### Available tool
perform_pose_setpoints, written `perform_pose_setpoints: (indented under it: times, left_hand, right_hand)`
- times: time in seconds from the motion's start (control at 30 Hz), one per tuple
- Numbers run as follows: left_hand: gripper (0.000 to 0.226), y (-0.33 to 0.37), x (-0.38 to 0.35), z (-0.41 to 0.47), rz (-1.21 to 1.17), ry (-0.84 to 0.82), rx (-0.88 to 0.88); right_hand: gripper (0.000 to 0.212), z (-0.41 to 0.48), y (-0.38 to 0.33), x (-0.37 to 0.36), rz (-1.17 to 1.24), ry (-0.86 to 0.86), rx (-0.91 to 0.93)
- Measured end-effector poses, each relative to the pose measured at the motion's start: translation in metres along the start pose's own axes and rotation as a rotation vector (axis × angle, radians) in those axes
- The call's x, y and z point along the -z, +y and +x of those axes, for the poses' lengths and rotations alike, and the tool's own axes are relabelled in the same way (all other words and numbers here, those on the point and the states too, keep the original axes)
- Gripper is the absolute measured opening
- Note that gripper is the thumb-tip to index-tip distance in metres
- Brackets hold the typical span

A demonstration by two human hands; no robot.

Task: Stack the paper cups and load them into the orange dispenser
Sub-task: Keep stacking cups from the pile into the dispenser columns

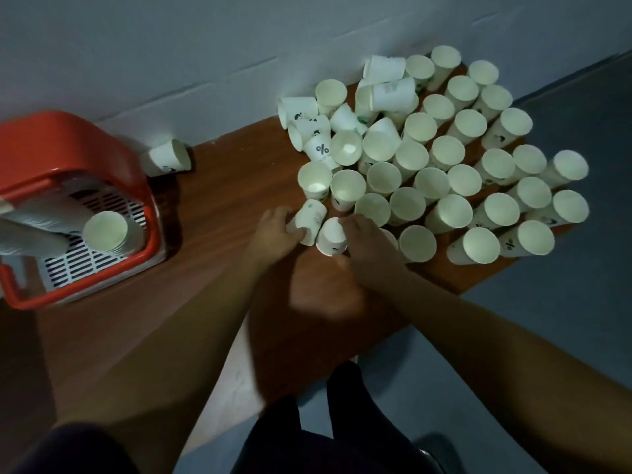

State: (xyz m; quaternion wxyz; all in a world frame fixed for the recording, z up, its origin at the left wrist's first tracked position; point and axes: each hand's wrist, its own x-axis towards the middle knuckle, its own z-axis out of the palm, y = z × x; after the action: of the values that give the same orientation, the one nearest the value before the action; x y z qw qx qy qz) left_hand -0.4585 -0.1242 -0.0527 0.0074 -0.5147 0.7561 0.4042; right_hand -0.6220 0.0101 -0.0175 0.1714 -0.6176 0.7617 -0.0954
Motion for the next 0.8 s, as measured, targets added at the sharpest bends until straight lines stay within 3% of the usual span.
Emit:
perform_pose_setpoints:
  times: [0.2,0.37,0.6,0.7,0.8]
  left_hand:
    - [0.062,0.006,-0.028,0.02,0.0,0.032,0.174]
    - [0.061,0.0,-0.025,-0.005,-0.108,0.165,0.24]
    - [0.059,-0.034,0.014,-0.078,-0.37,0.335,0.42]
    - [0.072,-0.047,0.046,-0.112,-0.507,0.412,0.401]
    - [0.063,-0.057,0.079,-0.141,-0.499,0.529,0.361]
  right_hand:
    - [0.056,0.028,0.008,-0.014,-0.126,0.002,0.069]
    - [0.045,0.037,0.012,-0.018,-0.295,-0.015,0.192]
    - [0.048,0.048,-0.019,0.011,0.005,-0.06,0.174]
    - [0.049,0.056,-0.04,0.023,0.081,-0.082,0.158]
    - [0.048,0.065,-0.068,0.035,0.172,-0.105,0.153]
